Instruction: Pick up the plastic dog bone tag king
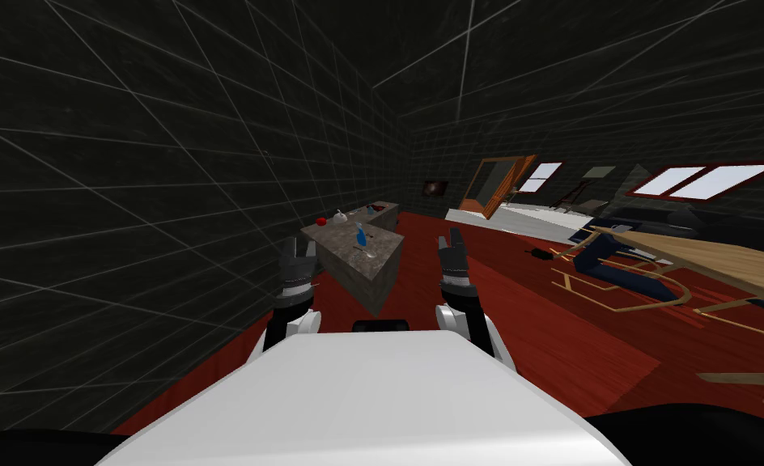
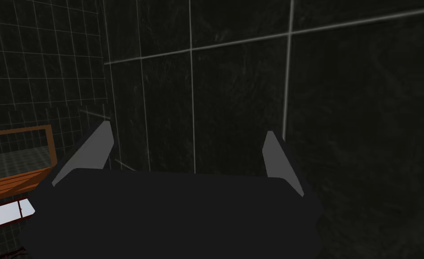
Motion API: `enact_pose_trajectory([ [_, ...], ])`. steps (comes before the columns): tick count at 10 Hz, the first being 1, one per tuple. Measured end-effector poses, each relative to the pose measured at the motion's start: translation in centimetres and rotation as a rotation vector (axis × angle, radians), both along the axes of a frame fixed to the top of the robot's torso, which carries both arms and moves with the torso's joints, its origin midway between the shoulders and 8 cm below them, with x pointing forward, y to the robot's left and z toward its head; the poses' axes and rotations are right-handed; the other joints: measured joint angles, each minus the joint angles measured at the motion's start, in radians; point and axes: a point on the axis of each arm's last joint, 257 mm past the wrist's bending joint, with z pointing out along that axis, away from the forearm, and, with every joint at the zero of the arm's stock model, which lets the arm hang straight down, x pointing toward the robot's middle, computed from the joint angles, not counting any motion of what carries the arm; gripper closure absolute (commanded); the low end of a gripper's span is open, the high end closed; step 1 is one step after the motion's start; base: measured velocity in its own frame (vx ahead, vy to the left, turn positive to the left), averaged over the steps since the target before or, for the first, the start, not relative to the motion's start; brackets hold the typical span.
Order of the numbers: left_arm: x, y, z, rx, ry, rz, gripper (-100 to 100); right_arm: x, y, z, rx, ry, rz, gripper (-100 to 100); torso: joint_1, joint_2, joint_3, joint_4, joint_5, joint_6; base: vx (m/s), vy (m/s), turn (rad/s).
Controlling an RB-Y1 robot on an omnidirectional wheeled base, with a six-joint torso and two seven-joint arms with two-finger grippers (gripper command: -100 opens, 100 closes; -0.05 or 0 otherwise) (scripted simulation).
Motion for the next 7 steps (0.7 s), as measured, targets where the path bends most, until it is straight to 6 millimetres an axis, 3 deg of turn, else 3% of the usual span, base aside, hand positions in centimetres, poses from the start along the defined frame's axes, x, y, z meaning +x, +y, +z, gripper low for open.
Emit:
enact_pose_trajectory([
  [3, 2.2, -0.4, -1.6, 0.035, 0.061, -0.034, -100, 0.0, 0.0, 0.0, 0.000, 0.000, 0.000, 0, -0.003, 0.000, 0.000, 0.000, -0.001, 0.000, -0.001, -0.054, 0.019],
  [7, 6.2, -0.6, -5.4, 0.086, 0.198, -0.075, -100, 0.0, 0.0, 0.0, 0.000, 0.000, 0.000, 0, -0.005, 0.000, 0.000, 0.000, -0.001, 0.000, -0.002, -0.079, 0.026],
])
